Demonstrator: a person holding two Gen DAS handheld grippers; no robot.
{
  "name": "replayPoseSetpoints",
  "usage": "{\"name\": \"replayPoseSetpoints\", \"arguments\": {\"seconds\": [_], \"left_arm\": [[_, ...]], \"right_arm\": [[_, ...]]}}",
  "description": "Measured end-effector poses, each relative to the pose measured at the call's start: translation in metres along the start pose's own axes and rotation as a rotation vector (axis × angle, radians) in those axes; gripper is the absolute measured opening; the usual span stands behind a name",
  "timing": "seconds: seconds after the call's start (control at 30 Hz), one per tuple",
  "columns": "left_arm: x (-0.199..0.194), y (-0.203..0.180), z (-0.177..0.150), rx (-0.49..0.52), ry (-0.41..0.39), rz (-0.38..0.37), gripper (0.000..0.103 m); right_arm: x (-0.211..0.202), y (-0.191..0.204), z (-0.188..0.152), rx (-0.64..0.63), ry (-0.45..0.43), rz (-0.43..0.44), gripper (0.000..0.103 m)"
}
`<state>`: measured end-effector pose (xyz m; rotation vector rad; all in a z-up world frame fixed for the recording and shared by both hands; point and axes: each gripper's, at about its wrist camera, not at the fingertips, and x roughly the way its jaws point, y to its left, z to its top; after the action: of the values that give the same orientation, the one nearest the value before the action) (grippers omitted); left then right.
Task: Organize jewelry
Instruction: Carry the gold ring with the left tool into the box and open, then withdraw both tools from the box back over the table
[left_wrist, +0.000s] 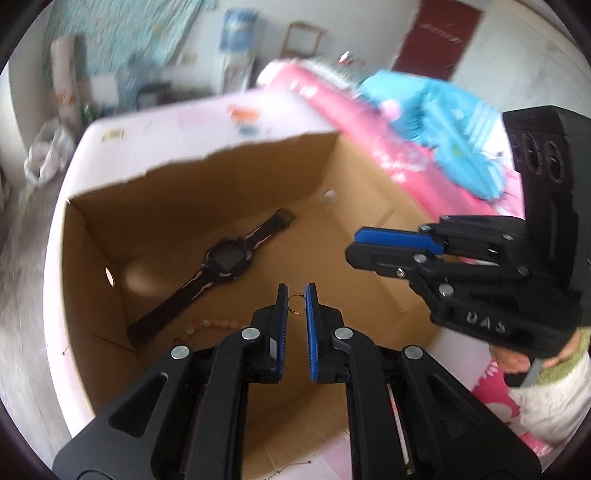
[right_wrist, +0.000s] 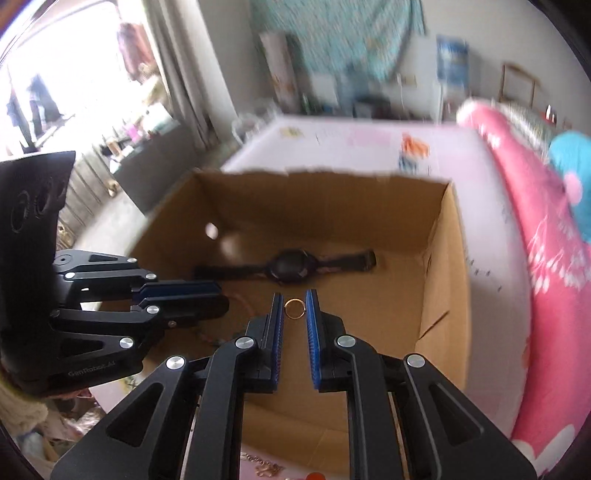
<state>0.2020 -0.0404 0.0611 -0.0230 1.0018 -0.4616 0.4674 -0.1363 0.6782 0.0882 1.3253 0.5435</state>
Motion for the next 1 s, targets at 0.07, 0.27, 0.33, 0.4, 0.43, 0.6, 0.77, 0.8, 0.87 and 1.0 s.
{"name": "replayPoseSetpoints", "arguments": {"seconds": [0.07, 0.27, 0.33, 0.4, 0.43, 0.6, 0.77, 0.8, 0.87, 1.0], "left_arm": [[0.014, 0.010, 0.006, -0.052, 0.042, 0.006, 0.009], [0.027, 0.015, 0.001, -0.100, 0.086, 0.051, 0.009], [0.029, 0.017, 0.001, -0.115, 0.091, 0.056, 0.009], [0.030, 0.020, 0.004, -0.130, 0.089, 0.057, 0.014], [0.031, 0.020, 0.005, -0.131, 0.086, 0.064, 0.020], [0.030, 0.019, 0.008, -0.121, 0.074, 0.082, 0.026], [0.017, 0.016, 0.009, -0.118, 0.018, 0.066, 0.026], [0.011, 0.013, 0.008, -0.106, -0.004, 0.070, 0.026], [-0.002, 0.008, 0.004, -0.080, -0.043, 0.079, 0.026], [-0.034, -0.003, -0.011, -0.051, -0.125, 0.072, 0.026]], "right_arm": [[0.019, -0.003, 0.005, 0.001, 0.061, -0.025, 0.013], [0.030, -0.005, -0.001, -0.006, 0.086, -0.055, 0.013], [0.031, -0.007, 0.001, -0.001, 0.084, -0.050, 0.013], [0.031, -0.008, 0.002, 0.004, 0.084, -0.050, 0.014], [0.031, -0.008, 0.003, 0.004, 0.081, -0.053, 0.017], [0.026, -0.010, 0.002, 0.003, 0.056, -0.070, 0.025], [0.014, -0.014, 0.000, 0.020, 0.017, -0.070, 0.029], [0.008, -0.014, -0.001, 0.026, 0.002, -0.064, 0.030], [0.000, -0.015, -0.003, 0.034, -0.022, -0.051, 0.030], [-0.027, -0.010, -0.010, 0.041, -0.100, -0.008, 0.030]]}}
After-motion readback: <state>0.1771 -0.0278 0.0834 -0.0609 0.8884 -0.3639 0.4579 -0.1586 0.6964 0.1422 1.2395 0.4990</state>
